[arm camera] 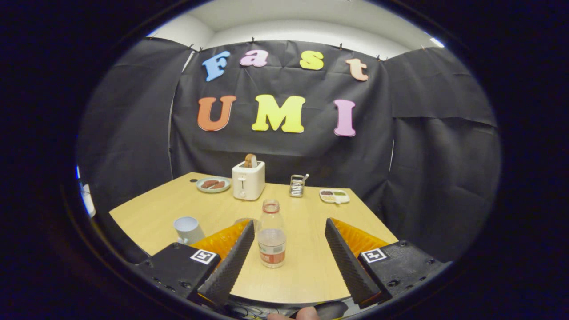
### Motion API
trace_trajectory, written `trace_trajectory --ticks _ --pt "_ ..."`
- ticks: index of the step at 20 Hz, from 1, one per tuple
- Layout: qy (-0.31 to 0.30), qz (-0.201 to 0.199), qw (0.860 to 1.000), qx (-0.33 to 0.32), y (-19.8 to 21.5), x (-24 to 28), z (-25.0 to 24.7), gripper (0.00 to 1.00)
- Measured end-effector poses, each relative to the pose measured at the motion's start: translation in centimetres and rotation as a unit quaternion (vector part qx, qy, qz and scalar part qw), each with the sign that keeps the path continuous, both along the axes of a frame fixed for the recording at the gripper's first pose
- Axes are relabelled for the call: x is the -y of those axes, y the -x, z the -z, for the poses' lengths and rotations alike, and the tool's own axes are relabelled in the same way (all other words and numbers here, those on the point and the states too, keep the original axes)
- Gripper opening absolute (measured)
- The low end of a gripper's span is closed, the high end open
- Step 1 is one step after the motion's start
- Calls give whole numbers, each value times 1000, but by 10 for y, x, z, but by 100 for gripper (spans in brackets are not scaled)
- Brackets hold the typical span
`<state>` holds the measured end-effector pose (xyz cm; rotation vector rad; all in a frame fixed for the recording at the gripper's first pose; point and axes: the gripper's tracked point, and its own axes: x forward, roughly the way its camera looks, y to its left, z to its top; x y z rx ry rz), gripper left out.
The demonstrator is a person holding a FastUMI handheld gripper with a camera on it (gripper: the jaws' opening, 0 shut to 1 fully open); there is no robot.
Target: Take the bottle from table, then pour the juice into the cup, finally place the bottle on the coaster
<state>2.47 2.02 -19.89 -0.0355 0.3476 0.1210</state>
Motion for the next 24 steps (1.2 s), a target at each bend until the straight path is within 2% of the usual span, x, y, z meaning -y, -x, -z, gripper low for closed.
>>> trace_trajectory --ticks 4,14,19,24 --pt "1 -5 1000 -13 -10 -6 41 100" --pt "-23 -18 994 -104 -44 -30 144 100" --pt "-12 -4 996 -93 -73 -34 166 100" --pt "-53 9 994 -93 -90 -44 171 100"
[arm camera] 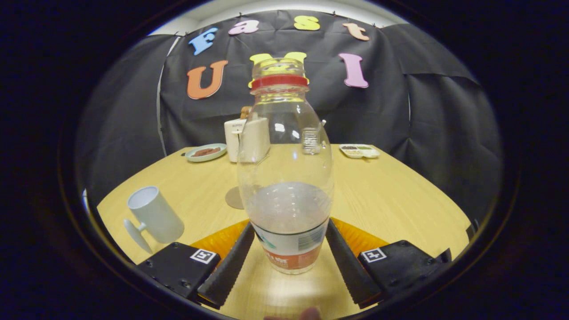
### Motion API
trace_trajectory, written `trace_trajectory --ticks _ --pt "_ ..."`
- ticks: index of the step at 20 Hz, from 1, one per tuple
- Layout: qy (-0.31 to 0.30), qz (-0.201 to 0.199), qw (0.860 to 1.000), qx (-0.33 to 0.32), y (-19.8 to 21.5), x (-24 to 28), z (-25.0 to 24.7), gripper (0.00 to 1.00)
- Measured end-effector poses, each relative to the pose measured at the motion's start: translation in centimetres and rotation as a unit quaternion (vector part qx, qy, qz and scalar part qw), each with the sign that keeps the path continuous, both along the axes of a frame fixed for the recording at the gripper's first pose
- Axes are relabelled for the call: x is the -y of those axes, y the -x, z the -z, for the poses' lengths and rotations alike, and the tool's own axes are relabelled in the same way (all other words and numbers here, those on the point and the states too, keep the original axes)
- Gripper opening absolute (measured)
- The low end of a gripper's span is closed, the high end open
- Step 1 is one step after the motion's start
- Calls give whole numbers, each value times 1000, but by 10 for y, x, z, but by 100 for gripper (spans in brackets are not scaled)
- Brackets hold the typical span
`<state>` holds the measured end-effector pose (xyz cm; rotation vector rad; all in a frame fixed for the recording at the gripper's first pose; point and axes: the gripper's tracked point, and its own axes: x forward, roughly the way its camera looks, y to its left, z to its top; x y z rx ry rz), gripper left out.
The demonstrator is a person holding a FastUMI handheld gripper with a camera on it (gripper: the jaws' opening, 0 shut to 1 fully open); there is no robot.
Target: Take the bottle from table, then pour the juice into the cup, finally place the bottle on the coaster
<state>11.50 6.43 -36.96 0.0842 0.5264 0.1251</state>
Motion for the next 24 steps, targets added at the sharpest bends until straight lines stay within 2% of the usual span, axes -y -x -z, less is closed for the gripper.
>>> trace_trajectory --ticks 3,5,7,14,19,24 --pt "-24 2 1000 -9 -4 -5 -1 100" --pt "-31 7 999 -7 -6 -5 -3 96" --pt "-28 9 1000 -8 -5 -6 -2 86" --pt "4 -21 1000 -6 -5 -25 -19 80" --pt "76 -50 996 9 -17 -42 -36 78" --pt "168 -77 983 21 -33 -55 -42 77"
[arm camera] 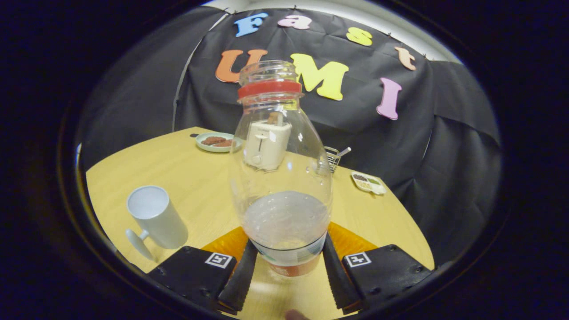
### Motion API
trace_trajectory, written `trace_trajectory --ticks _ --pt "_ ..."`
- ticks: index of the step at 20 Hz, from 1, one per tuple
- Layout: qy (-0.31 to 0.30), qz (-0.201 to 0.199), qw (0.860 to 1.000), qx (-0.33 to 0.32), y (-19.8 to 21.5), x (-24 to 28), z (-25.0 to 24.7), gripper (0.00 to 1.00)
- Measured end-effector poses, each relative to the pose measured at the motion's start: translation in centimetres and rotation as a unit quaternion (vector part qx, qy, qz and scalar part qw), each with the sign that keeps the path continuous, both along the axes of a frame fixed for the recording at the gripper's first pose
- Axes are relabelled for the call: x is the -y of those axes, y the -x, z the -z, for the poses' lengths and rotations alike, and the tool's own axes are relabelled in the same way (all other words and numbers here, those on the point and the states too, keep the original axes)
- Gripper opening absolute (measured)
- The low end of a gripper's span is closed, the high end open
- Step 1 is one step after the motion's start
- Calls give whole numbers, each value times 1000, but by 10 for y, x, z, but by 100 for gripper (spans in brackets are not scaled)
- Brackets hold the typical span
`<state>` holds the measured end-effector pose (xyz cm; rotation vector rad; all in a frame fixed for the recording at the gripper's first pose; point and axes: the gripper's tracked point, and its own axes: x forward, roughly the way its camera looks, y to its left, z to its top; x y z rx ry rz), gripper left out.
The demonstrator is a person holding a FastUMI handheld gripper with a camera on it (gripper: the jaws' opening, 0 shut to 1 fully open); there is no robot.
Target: Take the bottle from table, then pour the juice into the cup, finally place the bottle on the coaster
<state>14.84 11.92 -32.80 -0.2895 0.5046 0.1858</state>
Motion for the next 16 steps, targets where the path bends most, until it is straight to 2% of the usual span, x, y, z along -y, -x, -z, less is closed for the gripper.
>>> trace_trajectory --ticks 3,7,13,16 --pt "65 -22 998 16 -10 -9 -4 77" --pt "164 -59 983 52 -17 -24 -8 77" --pt "299 -97 943 111 -27 -38 -12 77" --pt "348 -115 922 128 -24 -39 -9 77"
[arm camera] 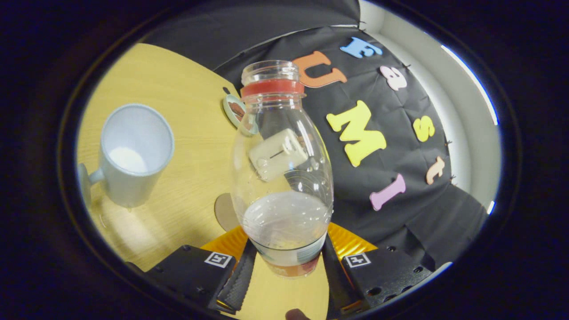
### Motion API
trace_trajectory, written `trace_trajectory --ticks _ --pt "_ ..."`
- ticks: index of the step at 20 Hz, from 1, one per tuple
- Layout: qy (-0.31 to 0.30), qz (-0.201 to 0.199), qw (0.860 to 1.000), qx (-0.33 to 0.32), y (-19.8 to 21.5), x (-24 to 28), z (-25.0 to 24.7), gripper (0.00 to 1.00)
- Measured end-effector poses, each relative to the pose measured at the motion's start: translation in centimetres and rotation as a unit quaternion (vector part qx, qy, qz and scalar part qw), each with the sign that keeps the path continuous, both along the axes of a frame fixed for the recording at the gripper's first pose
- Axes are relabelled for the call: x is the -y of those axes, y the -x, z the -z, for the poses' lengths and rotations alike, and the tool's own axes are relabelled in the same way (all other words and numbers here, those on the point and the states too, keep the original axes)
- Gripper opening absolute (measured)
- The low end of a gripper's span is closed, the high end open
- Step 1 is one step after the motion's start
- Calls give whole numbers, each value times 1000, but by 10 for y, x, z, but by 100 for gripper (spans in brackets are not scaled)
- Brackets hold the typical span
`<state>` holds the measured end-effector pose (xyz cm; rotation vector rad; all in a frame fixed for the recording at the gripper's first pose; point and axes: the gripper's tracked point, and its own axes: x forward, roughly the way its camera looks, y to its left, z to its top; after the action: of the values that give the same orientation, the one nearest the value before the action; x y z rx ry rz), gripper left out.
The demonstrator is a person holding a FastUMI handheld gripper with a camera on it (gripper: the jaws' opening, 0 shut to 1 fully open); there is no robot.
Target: Take the bottle from table, then pour the juice into the cup, finally place the bottle on the coaster
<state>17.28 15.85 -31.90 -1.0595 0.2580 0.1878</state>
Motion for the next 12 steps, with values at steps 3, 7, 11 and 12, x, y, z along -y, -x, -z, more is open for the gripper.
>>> trace_trajectory --ticks 3,7,11,12 --pt "59 -17 998 1 1 1 7 77" --pt "126 -36 991 27 4 3 1 77" --pt "184 -53 980 50 6 4 -5 77" --pt "195 -56 978 54 4 4 -7 77"
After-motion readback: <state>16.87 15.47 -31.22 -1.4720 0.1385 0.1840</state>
